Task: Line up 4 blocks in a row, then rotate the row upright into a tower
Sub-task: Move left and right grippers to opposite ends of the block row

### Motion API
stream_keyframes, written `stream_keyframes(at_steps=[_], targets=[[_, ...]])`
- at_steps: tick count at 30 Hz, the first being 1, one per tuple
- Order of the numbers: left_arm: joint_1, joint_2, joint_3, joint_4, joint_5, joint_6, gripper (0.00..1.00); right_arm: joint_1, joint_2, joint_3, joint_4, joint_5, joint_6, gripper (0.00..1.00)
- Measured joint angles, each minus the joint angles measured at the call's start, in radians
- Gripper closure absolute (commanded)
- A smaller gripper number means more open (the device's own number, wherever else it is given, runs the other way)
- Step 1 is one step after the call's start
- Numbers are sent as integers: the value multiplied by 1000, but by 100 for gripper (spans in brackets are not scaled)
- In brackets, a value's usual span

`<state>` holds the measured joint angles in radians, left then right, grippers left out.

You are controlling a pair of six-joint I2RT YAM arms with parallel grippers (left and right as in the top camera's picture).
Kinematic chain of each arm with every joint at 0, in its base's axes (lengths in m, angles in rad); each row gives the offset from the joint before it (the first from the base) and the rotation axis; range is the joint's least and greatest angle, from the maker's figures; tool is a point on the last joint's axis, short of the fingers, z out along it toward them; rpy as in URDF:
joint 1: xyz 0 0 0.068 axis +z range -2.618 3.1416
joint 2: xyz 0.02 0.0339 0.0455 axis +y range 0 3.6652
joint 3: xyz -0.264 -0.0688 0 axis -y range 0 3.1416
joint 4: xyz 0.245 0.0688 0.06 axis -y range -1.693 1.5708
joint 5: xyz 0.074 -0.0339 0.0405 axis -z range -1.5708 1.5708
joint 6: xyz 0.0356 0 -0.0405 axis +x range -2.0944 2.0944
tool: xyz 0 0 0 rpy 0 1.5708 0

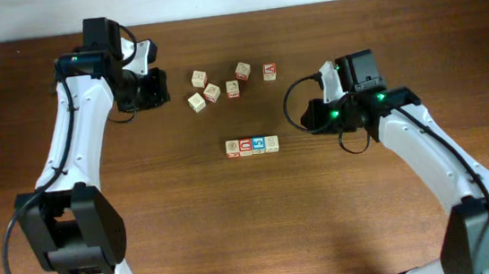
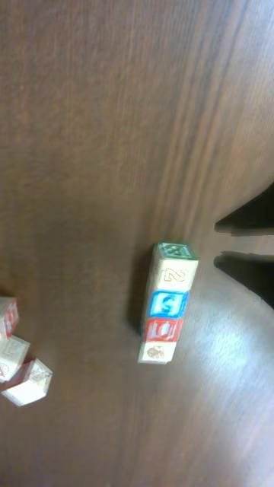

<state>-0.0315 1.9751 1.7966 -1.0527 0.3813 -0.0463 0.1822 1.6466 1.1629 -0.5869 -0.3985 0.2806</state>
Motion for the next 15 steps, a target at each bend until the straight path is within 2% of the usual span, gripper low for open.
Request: stream_keyframes(at_steps=[1,6,11,15], targets=[[0,0,-11,-28,13,-5,100,-14,35,-2,20,-31,9,96],[0,2,-523,411,285,-132,100,-16,224,-3,130,-117,38,96],[-116,3,-630,599,291,-203,100,-16,272,-3,173,-119,49,96],[-153,3,-633,620,243,-246,100,-1,272,-17,203,-96,52,96]])
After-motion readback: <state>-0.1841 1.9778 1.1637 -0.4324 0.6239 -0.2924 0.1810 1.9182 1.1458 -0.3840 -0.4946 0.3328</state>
